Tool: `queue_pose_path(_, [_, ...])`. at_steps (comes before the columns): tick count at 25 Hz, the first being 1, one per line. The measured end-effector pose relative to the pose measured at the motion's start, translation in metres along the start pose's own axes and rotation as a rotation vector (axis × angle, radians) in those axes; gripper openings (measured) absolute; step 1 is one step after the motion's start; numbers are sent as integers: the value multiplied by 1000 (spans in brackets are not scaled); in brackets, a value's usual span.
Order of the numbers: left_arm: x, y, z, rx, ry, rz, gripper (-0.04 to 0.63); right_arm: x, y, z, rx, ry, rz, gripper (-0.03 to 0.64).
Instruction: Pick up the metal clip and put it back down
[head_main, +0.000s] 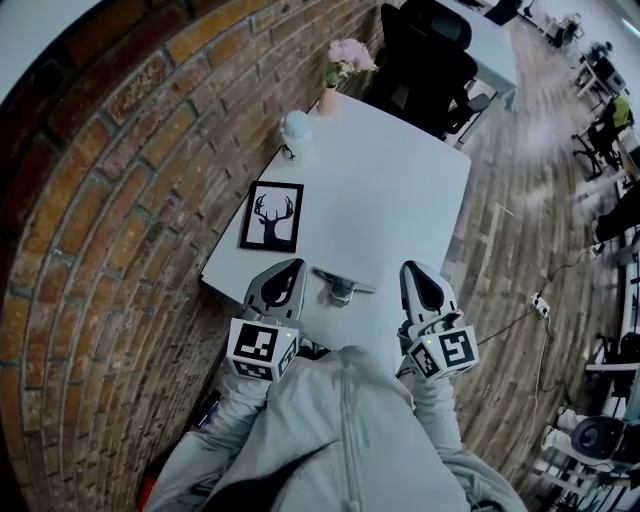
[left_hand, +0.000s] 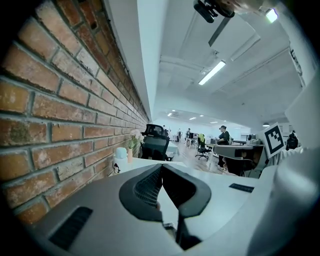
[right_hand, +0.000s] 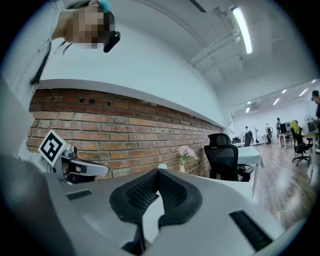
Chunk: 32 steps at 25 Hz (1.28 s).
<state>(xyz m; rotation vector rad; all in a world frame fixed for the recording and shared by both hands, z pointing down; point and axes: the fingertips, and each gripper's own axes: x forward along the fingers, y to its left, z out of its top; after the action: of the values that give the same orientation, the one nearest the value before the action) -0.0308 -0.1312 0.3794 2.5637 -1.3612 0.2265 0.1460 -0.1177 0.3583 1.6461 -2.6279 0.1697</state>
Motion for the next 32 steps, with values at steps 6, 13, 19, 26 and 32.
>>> queue_pose_path(6, [-2, 1, -5, -5, 17, -2, 26, -1, 2, -6, 2, 17, -14, 23])
queue_pose_path(13, [-4, 4, -6, -4, 18, 7, 26, -1, 6, -7, -14, 24, -9, 23])
queue_pose_path(19, [-6, 6, -5, -7, 14, 14, 26, -2, 7, -6, -19, 27, -9, 23])
queue_pose_path(26, [-11, 8, -5, -7, 10, 20, 26, -1, 13, -9, -34, 43, 2, 23])
queue_pose_path(32, [-14, 9, -7, -11, 8, 28, 26, 0, 16, -15, -45, 73, 6, 21])
